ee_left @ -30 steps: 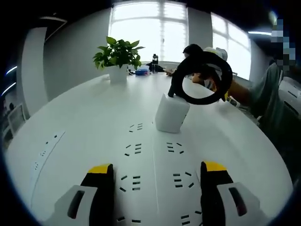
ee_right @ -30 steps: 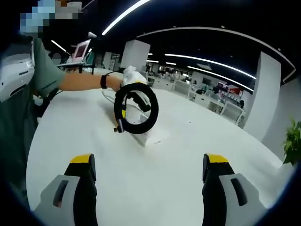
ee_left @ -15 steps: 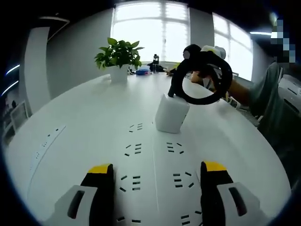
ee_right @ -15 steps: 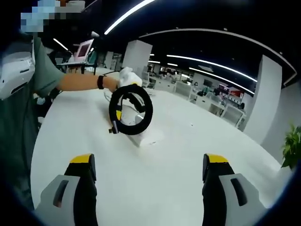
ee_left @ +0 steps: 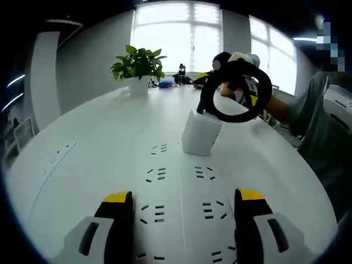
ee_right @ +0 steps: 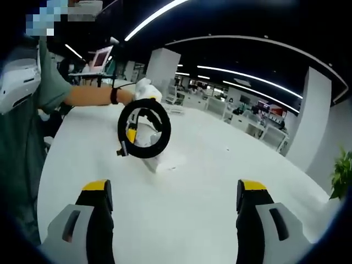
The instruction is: Straighten the power strip on the desk, plug the charger into it
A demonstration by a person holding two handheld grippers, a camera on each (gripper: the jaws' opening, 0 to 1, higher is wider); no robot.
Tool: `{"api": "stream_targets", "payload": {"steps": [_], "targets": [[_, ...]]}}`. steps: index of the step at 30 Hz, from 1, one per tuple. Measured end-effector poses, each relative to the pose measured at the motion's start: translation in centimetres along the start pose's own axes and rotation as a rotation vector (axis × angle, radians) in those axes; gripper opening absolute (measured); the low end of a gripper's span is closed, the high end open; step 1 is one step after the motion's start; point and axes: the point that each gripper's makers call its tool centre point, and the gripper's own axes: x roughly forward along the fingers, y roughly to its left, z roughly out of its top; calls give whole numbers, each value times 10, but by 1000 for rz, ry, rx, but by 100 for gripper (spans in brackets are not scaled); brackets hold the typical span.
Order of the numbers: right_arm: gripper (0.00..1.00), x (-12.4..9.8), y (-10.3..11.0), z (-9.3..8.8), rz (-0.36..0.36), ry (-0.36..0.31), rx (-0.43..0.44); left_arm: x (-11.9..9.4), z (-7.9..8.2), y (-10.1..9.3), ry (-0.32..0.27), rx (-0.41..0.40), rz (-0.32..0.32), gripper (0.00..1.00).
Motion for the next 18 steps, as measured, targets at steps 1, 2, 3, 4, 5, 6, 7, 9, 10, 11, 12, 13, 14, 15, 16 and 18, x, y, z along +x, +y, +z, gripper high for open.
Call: {"api": "stream_targets", "payload": {"steps": [1,2,3,4,5,6,7,9,10,11,12,13,14,15,16,18], "targets": [[93,0,0,1,0,-1,-1,-1,-1,-2,1,1,-2,76],[93,1,1,1,0,-3,-1,-2,-2,-4,1,1,-1,76],[93,1,1,2,1,-5,-1,-3,-2,-5,0,0,1,76],[93,1,1,2,1,-5,-2,-4,-3,-7,0,-1,2,76],[93,1,2,2,2,-5,-2,-5,-4,-8,-1,-2,3,76],[93,2,2,2,3,-4,-3,-5,-5,-10,-1,-3,4,76],[93,2,3,2,4,-4,-4,-6,-5,-11,-1,-4,6,76],[93,2,4,2,7,-4,-5,-7,-6,-14,-1,-6,9,76],[92,2,5,3,7,-4,-7,-8,-7,-14,-1,-9,13,76],[92,2,5,4,8,-6,-9,-9,-8,-15,0,-10,15,76],[92,2,6,5,9,-9,-10,-10,-9,-17,0,-11,16,76],[92,2,6,6,8,-11,-11,-11,-10,-19,0,-10,15,76],[92,2,6,7,8,-13,-12,-12,-10,-20,0,-10,14,76],[92,2,6,7,9,-13,-12,-12,-11,-21,-1,-10,14,76],[92,2,6,7,9,-13,-13,-13,-11,-23,-2,-10,14,76],[92,2,7,7,11,-12,-14,-15,-13,-27,-3,-12,16,76]]}}
